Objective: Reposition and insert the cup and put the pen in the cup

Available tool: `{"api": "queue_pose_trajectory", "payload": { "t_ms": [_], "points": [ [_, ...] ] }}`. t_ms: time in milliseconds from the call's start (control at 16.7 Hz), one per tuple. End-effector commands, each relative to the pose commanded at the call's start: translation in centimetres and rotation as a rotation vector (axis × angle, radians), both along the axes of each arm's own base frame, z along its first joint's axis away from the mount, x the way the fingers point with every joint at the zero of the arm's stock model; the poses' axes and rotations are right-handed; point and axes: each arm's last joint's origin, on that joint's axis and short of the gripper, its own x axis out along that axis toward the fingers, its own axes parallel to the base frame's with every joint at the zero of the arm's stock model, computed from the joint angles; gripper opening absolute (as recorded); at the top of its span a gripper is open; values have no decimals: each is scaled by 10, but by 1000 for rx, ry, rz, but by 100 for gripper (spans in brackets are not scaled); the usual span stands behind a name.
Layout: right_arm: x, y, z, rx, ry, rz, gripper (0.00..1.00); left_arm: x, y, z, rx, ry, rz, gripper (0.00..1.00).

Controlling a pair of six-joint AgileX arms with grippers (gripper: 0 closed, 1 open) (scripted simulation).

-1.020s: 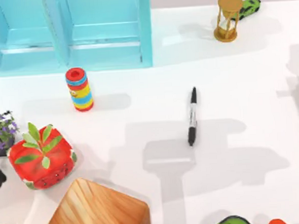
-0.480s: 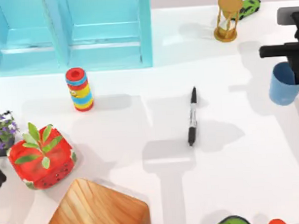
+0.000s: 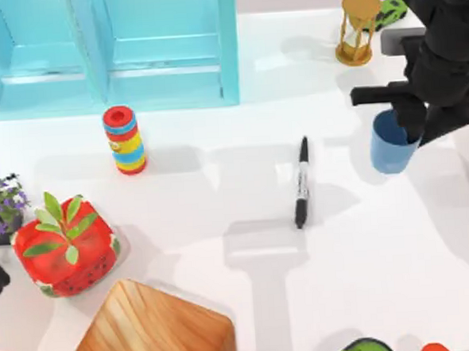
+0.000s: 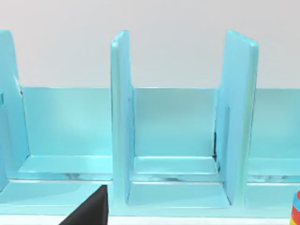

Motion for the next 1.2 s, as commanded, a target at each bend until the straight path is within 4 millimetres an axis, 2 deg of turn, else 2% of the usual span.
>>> {"api": "queue_pose_trajectory", "payload": {
  "t_ms": [120,420,660,1200],
  "points": [
    [0,1,-7,-3,6,0,0,0,0,0,0,0,0,100],
    [2,8,-41,0,-10,4,0,0,0,0,0,0,0,100],
    [1,9,-43,-1,-7,5,0,0,0,0,0,0,0,100],
    [1,9,-43,-1,-7,5,68,0,0,0,0,0,0,100]
  ]
}}
